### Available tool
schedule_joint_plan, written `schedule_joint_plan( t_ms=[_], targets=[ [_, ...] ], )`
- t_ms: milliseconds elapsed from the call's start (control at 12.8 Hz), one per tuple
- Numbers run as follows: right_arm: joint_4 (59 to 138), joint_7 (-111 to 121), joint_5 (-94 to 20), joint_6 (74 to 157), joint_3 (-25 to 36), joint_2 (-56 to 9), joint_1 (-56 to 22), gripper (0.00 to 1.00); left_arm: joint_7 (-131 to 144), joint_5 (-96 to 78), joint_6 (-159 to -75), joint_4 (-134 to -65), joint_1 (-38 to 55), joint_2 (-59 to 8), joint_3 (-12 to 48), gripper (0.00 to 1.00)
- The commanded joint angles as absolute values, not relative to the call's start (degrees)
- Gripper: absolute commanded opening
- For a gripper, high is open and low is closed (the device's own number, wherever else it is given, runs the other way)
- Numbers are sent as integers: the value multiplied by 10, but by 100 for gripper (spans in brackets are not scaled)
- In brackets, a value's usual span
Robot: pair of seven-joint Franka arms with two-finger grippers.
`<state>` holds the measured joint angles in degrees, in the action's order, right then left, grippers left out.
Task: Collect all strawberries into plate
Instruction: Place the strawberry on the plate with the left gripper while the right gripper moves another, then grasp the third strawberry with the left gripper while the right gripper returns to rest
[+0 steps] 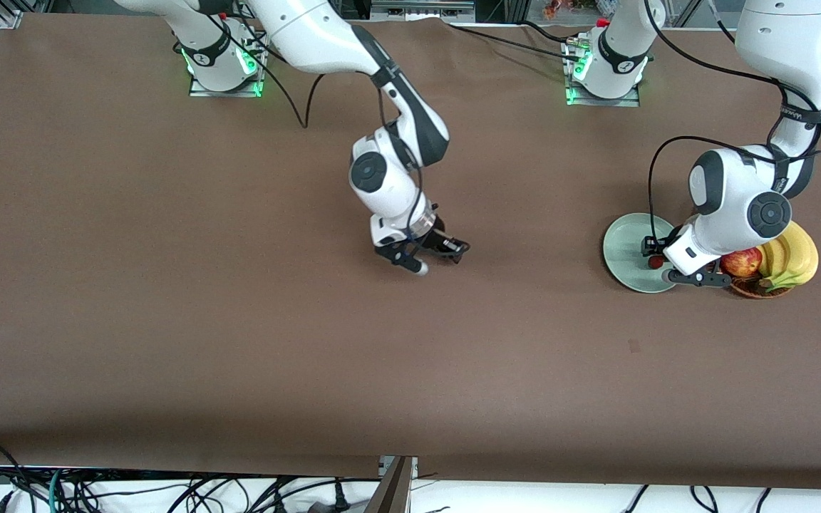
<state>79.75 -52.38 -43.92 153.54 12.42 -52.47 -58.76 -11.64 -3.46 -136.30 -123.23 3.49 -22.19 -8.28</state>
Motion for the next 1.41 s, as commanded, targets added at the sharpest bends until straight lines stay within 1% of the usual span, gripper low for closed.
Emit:
schedule_joint_plan(
  t_ms=[0,78,235,313,470,549,705,862,940,1019,1176,1332],
  targets=[
    [778,-567,-444,1545,117,-520,-579,80,-134,-50,-1349,-1231,40,-191,-85,100],
    [773,-575,-442,1539,119,-514,-577,99,-136,-50,-1333,-1229,40,-172,-85,100],
    [773,-577,-435,1507,133,-505,-569,100,-140,-50,-1302,-1223,40,-131,-85,100],
    [773,-572,-422,1476,154,-498,-571,100,-141,-50,-1276,-1216,40,-117,-84,100],
    [773,-567,-336,1397,188,-477,-570,100,-140,-50,-1236,-1198,40,-101,-84,100],
    [775,-560,-292,1369,204,-462,-571,100,-136,-50,-1229,-1196,41,-97,-82,100],
    [777,-533,-239,1292,238,-435,-571,100,-124,-50,-1229,-1196,46,-93,-78,100],
    [777,-476,-229,1218,271,-406,-570,100,-59,-50,-1229,-1187,46,-93,-41,100],
    [777,-454,-229,1180,295,-393,-570,100,-7,-50,-1230,-1182,47,-94,-13,100],
    [778,-414,-229,1146,314,-375,-570,100,51,-50,-1230,-1163,47,-102,22,100],
    [778,-328,-232,1092,354,-357,-568,100,176,-41,-1232,-1111,51,-147,92,100],
    [780,-290,-230,1065,373,-339,-558,100,289,2,-1234,-1045,56,-224,146,100]
  ],
)
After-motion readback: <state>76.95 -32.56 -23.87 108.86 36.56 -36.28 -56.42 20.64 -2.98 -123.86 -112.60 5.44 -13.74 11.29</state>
